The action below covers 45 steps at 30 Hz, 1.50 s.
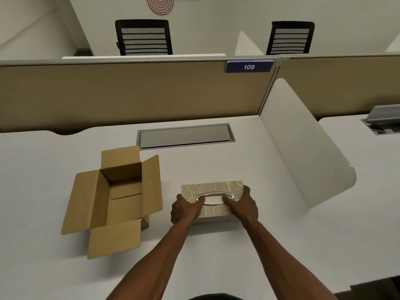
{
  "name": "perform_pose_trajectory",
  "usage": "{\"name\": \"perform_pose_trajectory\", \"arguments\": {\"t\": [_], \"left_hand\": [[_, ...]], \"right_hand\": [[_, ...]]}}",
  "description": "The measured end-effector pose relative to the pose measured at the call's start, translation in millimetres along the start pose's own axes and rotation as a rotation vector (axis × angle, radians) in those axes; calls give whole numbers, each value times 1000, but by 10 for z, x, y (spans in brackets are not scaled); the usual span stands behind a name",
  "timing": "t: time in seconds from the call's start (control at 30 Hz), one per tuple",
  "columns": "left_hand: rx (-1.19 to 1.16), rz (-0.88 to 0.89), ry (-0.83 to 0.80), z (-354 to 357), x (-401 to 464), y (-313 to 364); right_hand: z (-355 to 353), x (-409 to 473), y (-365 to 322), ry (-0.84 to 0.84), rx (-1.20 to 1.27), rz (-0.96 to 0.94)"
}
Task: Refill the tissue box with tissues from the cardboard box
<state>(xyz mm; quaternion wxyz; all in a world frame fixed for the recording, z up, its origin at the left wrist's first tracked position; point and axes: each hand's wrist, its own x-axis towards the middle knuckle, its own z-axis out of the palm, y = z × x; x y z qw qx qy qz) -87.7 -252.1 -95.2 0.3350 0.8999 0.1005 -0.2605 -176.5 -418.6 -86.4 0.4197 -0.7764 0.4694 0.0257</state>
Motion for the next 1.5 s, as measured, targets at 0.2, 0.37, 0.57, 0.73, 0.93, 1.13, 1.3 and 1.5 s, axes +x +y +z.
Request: {"name": "perform_pose_trajectory", "arguments": {"t": [0.2,0.37,0.57,0.73,0.93,1.13,1.3,1.5], "left_hand": [[4,1,11,-1,-26,28],[-116,17,-151,-78,81,-59],[-4,65,-76,-40,74,-69],[-76,105,-29,-48,96,-96],[-346,175,-40,107,-147,-479],[-172,255,-20,60,-112,-502],[-145,275,11,7,-156,-478],[-165,448,126,-38,-300,-482]], "right_hand": [[29,31,-36,13,-36,6],[-29,96,152,-60,67,-51],[27,39,125,30,-13,-100],[-46,19,157,-14,106,-117],[-9,-105,535,86,84,-202],[-19,-77,559,104,4,-247],[-55,-154,517,154,-41,-351],[-87,-228,488,294,-255,-507]]}}
